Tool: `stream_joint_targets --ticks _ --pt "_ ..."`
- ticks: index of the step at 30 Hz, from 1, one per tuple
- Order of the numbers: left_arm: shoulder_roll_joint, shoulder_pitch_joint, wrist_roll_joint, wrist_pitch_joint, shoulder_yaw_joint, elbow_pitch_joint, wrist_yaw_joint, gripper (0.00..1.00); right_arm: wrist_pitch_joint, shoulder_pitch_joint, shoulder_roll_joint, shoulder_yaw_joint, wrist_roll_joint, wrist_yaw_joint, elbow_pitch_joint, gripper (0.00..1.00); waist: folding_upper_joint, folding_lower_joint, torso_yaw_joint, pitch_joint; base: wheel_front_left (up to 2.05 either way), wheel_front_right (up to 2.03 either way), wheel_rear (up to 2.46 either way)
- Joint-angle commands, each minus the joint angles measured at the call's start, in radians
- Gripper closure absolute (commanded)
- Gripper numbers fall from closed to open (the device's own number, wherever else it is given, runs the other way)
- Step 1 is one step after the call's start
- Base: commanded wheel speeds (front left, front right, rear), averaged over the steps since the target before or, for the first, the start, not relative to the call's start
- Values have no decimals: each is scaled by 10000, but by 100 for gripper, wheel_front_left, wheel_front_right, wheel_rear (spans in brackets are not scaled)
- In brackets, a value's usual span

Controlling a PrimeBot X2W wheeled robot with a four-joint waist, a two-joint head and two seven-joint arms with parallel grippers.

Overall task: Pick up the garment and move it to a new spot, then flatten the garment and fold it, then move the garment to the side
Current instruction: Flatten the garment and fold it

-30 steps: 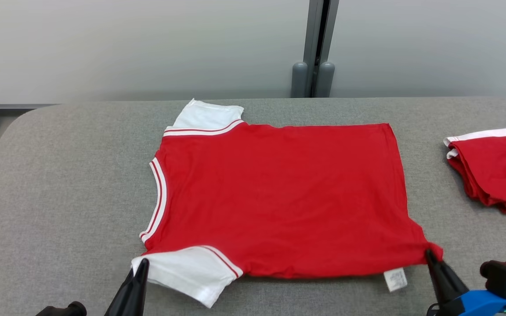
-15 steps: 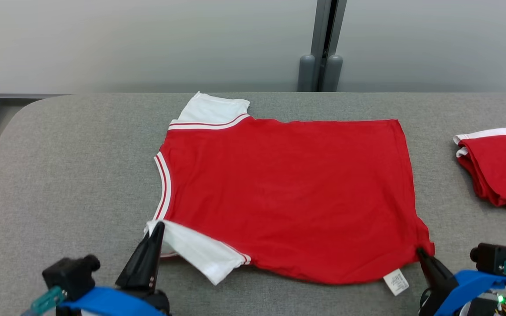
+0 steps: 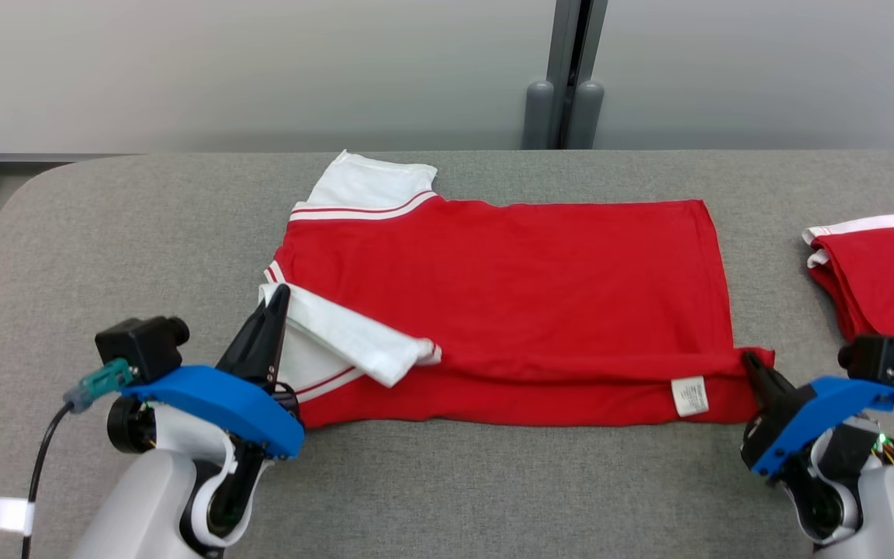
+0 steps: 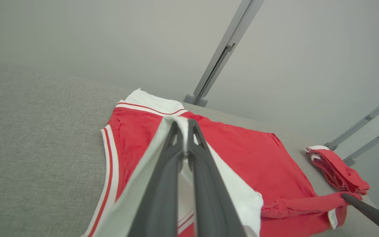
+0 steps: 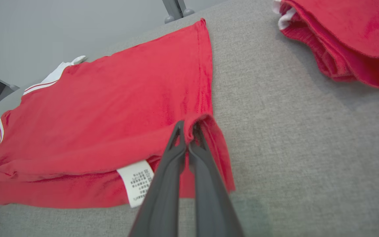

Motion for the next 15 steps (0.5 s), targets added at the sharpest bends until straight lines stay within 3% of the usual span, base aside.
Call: stream_joint_targets --ticks 1,15 --pt "5 -189 36 20 10 54 -72 100 14 -169 -19 -6 -38 0 42 100 0 -1 -8 6 0 0 0" --pt "-294 -1798 82 71 -195 2838 -402 100 -247 -2308 -21 91 -1015 0 2270 100 0 -1 -97 363 0 0 0"
